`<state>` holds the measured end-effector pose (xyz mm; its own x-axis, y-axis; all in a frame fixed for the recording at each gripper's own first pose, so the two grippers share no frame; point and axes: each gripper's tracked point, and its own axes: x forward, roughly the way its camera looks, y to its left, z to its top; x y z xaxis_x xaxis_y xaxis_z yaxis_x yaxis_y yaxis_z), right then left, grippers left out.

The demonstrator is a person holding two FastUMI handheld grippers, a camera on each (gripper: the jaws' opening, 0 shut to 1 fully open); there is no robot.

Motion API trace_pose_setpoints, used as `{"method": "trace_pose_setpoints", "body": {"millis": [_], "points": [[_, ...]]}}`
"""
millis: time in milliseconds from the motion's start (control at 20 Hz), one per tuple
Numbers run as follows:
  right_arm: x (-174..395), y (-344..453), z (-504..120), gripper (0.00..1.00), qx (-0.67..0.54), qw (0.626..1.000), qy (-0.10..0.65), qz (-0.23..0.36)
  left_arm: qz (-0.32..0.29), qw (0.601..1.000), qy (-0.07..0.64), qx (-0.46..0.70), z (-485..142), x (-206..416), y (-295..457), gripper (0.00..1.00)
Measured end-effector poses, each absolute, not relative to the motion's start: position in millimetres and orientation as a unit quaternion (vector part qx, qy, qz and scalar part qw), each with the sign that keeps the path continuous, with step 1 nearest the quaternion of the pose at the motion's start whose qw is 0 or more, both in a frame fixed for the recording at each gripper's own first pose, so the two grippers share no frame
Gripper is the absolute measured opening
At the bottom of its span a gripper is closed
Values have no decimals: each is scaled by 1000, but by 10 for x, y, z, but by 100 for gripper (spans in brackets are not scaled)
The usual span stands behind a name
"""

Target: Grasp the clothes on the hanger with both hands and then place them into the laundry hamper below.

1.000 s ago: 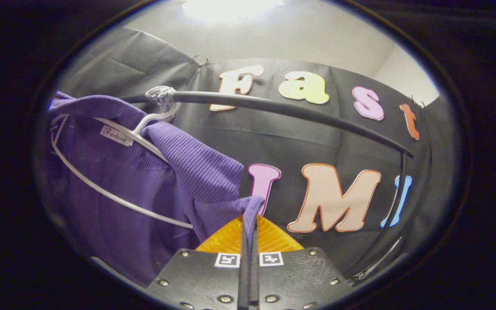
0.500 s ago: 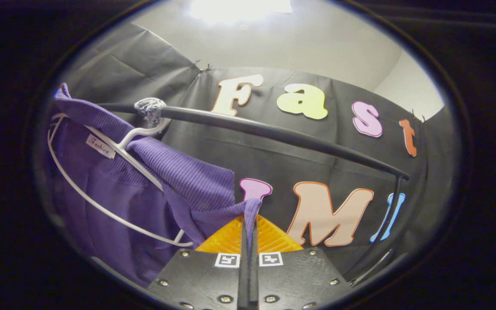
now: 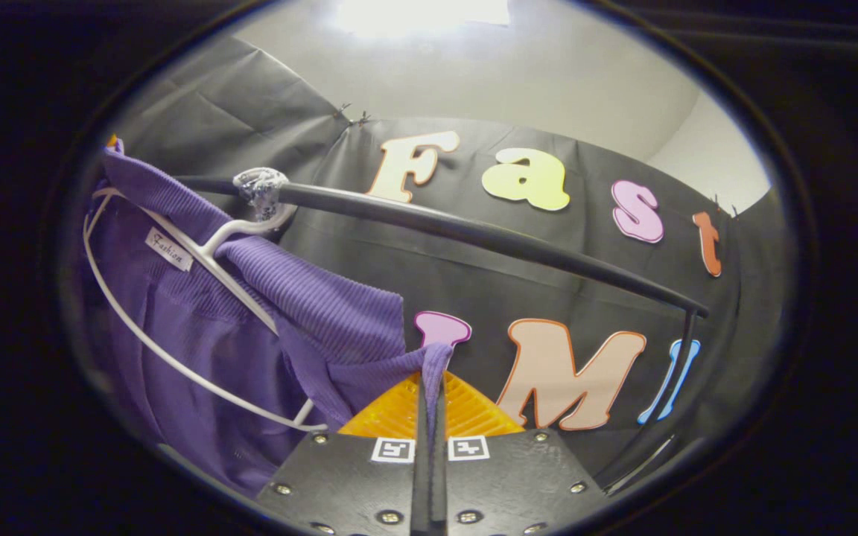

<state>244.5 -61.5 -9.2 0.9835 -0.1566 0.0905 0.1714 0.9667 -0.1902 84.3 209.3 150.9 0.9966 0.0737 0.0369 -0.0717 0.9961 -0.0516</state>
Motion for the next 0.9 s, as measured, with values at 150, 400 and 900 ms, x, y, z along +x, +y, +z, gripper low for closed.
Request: {"method": "trace_pose_setpoints", "body": {"millis": [150, 400, 900], "points": [[2454, -597, -89, 2, -100, 991, -38, -81, 21, 1000, 11, -4, 1471, 909, 2165, 0], [2473, -606, -99, 2, -95, 991, -39, -86, 9, 998, 62, 12, 1303, 1072, 2322, 2], [2790, -829, -204, 2, -114, 986, -38, -113, -3, 997, 73, 4, 1061, 1223, 2391, 0]]}}
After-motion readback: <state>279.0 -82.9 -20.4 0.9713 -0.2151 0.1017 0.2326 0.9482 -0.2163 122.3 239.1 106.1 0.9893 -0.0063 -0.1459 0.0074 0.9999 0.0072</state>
